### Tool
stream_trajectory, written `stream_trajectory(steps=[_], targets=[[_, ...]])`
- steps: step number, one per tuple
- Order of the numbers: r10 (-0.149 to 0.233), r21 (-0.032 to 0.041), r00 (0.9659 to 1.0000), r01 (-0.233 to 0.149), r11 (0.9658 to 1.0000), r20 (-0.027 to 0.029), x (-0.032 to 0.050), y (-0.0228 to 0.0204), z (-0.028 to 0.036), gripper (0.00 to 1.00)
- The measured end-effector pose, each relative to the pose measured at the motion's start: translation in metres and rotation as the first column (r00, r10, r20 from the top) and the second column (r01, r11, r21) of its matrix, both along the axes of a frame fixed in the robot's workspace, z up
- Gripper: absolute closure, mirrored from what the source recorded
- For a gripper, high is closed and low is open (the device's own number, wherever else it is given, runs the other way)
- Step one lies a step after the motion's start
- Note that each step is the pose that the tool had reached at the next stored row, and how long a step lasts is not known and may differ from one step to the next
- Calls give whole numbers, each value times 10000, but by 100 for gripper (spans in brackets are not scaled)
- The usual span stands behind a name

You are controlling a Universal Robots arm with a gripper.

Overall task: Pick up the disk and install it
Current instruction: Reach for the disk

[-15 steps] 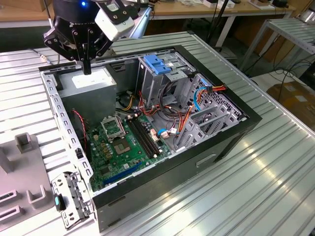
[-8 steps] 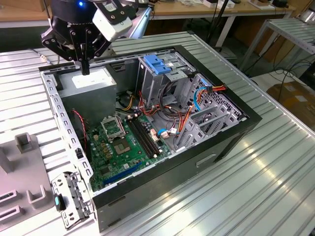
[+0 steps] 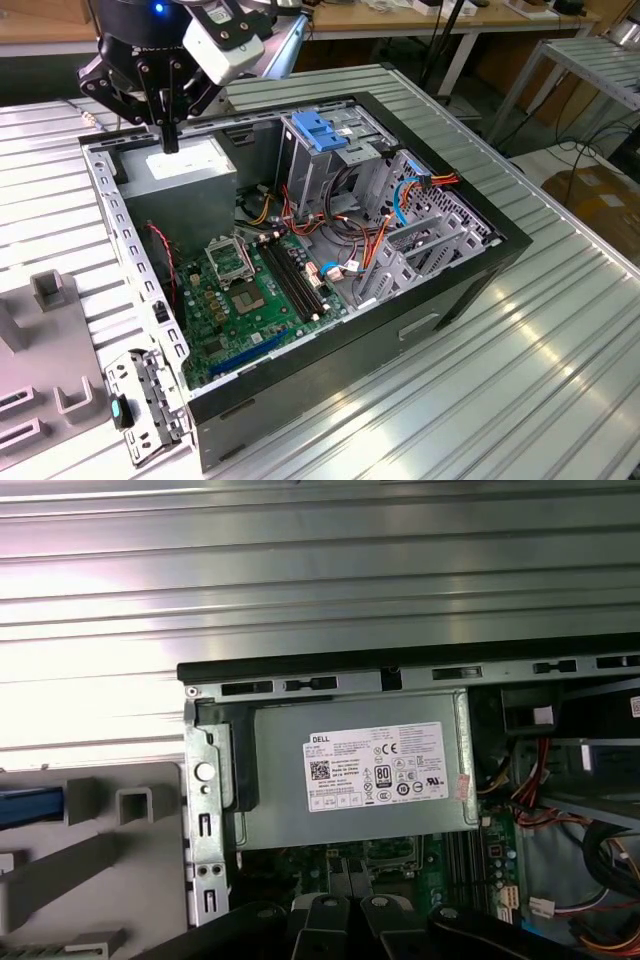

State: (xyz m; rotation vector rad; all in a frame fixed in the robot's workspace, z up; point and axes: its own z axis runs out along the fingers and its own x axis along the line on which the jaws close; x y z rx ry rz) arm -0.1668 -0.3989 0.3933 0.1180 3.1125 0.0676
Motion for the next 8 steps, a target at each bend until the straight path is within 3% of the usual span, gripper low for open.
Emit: stream_trajectory(steps=[8], targets=[[0,0,10000,0,10000,0,-36,0,0,89]])
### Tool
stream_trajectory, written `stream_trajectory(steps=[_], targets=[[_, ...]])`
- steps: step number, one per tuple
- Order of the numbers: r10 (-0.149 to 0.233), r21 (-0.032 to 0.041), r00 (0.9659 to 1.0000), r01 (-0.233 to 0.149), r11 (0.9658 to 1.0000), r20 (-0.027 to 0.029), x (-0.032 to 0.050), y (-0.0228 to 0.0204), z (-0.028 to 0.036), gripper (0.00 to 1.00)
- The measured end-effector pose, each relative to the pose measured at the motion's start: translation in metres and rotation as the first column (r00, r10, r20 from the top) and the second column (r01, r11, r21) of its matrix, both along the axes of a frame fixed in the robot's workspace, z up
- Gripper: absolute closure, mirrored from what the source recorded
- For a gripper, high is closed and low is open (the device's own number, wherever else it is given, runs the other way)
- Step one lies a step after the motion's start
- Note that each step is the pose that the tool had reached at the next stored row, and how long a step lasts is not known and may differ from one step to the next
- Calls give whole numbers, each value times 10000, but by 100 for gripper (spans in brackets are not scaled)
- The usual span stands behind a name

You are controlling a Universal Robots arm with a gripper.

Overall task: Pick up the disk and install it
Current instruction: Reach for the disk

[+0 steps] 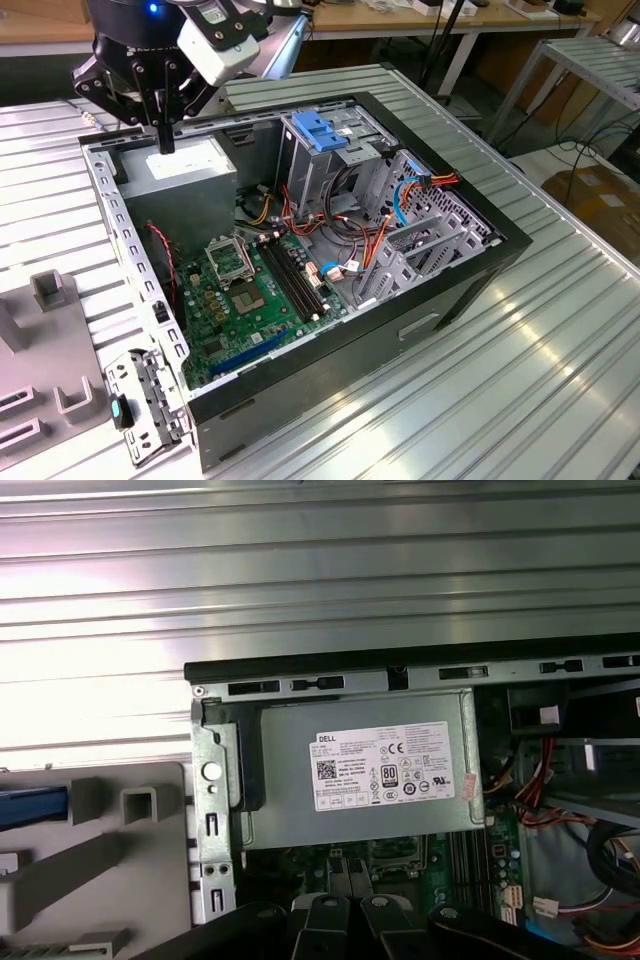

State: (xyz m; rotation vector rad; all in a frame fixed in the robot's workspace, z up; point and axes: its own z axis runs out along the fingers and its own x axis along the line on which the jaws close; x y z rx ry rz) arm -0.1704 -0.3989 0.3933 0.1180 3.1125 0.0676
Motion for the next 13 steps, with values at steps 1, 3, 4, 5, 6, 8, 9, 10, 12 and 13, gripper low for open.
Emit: stream_trajectory(steps=[1,3,4,5,6,8,9,10,12,13], targets=[[0,0,10000,0,10000,0,-6,0,0,89],[0,0,10000,0,10000,0,-14,0,0,89],[0,0,10000,0,10000,0,-19,0,0,89],[0,0,10000,0,10000,0,-22,0,0,89],[0,0,10000,0,10000,0,-27,0,0,89],[0,0,10000,0,10000,0,-36,0,0,89],[0,0,10000,0,10000,0,-39,0,0,89],[0,0,10000,0,10000,0,-44,0,0,89],[0,0,10000,0,10000,0,-52,0,0,89],[0,0,10000,0,10000,0,-55,0,0,89]])
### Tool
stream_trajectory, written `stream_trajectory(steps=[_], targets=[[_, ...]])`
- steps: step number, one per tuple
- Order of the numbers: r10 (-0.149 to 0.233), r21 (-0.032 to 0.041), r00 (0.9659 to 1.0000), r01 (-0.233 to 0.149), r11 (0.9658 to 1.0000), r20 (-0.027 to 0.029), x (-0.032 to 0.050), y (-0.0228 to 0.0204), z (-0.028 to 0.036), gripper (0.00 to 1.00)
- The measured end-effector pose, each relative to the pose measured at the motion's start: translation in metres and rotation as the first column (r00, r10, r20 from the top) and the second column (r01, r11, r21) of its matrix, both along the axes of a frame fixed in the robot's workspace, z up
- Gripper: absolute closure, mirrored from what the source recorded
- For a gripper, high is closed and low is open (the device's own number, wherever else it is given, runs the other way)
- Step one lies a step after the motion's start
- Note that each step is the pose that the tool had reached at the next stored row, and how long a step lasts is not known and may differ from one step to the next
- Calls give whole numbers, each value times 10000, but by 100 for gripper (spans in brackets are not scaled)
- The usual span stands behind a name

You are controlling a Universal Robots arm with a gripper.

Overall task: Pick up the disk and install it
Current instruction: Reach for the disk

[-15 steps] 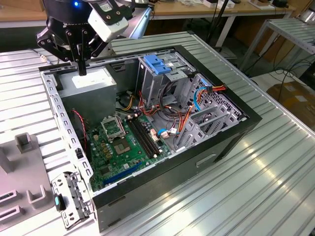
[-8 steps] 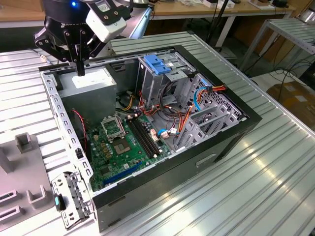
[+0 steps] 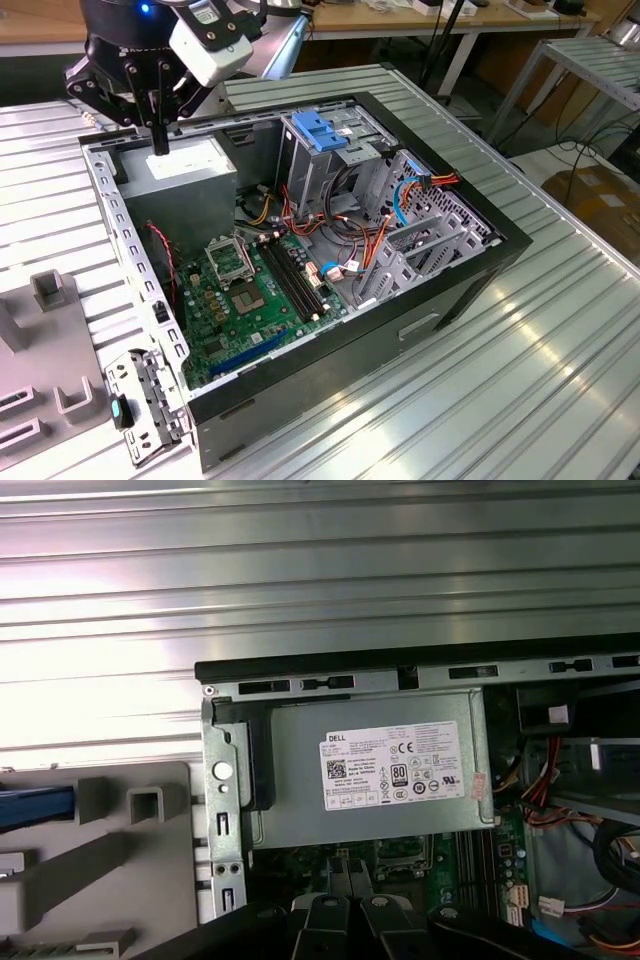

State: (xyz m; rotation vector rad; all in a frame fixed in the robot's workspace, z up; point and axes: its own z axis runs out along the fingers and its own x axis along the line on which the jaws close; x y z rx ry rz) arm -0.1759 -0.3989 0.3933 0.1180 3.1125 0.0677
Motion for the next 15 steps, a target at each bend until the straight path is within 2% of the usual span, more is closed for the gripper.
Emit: stream_trajectory(steps=[15], targets=[[0,0,10000,0,10000,0,-86,0,0,89]])
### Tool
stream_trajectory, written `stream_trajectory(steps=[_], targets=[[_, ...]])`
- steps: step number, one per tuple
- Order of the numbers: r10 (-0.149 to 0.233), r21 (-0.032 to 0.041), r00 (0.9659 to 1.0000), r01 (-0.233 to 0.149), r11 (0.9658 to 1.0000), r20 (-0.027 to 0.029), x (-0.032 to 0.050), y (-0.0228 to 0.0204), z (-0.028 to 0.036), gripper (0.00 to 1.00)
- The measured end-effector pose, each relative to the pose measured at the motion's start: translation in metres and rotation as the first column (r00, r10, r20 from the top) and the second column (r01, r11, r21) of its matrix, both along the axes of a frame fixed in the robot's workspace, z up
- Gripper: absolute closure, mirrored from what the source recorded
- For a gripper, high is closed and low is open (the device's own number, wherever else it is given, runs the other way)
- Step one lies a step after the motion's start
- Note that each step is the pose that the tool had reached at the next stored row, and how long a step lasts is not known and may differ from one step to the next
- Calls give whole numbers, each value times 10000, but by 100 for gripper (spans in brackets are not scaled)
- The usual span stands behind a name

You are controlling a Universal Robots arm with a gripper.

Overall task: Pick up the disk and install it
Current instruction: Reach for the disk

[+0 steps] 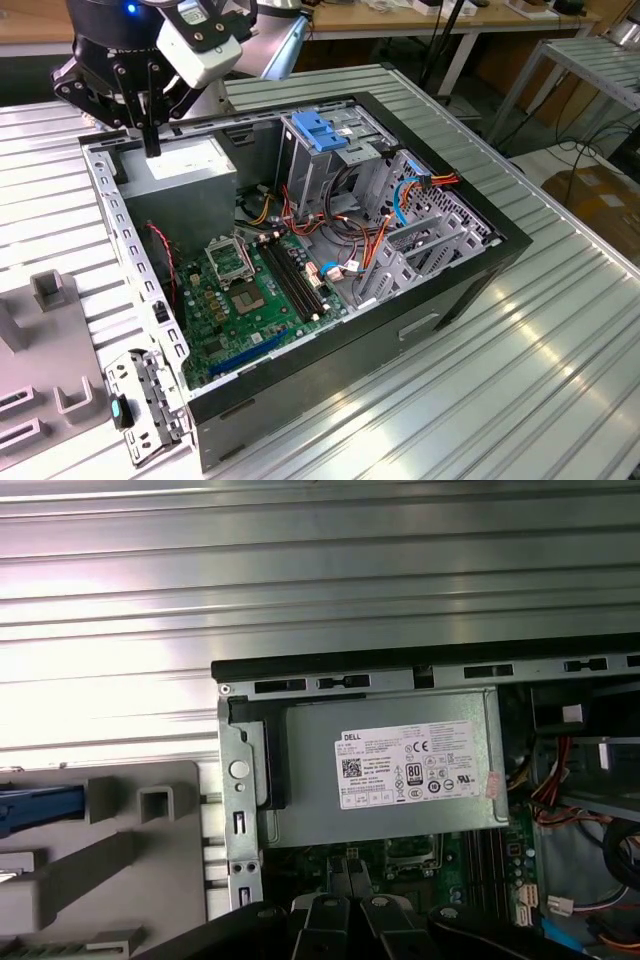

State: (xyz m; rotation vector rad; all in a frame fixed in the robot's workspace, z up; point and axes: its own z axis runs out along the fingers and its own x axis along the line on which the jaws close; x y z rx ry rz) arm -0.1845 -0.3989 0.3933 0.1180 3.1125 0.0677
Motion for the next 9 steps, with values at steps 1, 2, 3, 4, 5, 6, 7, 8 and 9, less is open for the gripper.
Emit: stream_trajectory(steps=[1,2,3,4,5,6,7,8,9], targets=[[0,0,10000,0,10000,0,-5,0,0,89],[0,0,10000,0,10000,0,-10,0,0,89],[0,0,10000,0,10000,0,-17,0,0,89],[0,-1,10000,0,10000,-1,-25,0,0,89],[1,0,10000,-1,10000,0,-37,0,0,89],[0,0,10000,0,10000,0,-52,0,0,89],[0,-1,10000,0,10000,-1,-80,0,0,89],[0,0,10000,0,10000,0,-98,0,0,89],[1,0,10000,-1,10000,0,-109,0,0,89]])
